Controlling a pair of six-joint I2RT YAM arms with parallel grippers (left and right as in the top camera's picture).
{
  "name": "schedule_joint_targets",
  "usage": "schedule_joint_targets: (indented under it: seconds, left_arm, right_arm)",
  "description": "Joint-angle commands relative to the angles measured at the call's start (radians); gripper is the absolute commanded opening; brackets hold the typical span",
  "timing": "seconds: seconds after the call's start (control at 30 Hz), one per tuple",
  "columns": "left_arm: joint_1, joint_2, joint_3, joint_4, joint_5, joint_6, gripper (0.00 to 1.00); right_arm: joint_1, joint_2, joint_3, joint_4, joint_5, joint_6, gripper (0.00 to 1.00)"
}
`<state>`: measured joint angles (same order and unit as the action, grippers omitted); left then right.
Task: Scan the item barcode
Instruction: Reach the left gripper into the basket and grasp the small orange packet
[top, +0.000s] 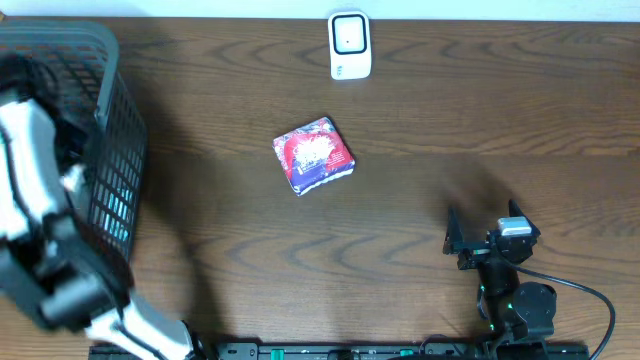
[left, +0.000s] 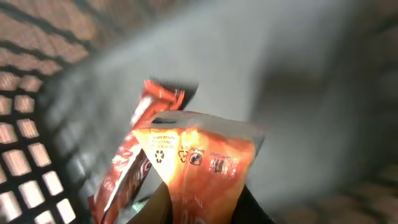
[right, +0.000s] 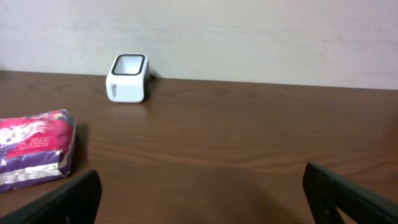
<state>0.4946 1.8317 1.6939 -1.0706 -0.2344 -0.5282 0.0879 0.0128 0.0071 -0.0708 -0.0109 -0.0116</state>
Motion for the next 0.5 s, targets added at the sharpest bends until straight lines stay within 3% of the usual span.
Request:
schedule_joint_targets:
  seconds: [0.0, 0.13, 0.3, 0.47]
  left_arm:
    - [-0.002, -0.192, 0.036, 0.011, 0.018, -0.068, 0.08]
    - [-0.003, -0.374, 0.036, 0.073, 0.107, -0.102, 0.07]
    - [-0.015, -0.554, 0.036, 0.15, 0.442, -0.101, 0.08]
    - [-0.161, -0.618, 0.036, 0.187, 0.618, -0.006, 0.08]
  right_arm:
    - [-0.002, -0.004, -0.002, -0.004, -0.006, 0.007, 0.99]
    - [-0.002, -0.004, -0.002, -0.004, -0.006, 0.007, 0.99]
    - [-0.002, -0.004, -0.002, -0.005, -0.006, 0.007, 0.99]
    - [-0.002, -0.004, -0.002, -0.004, -0.006, 0.007, 0.99]
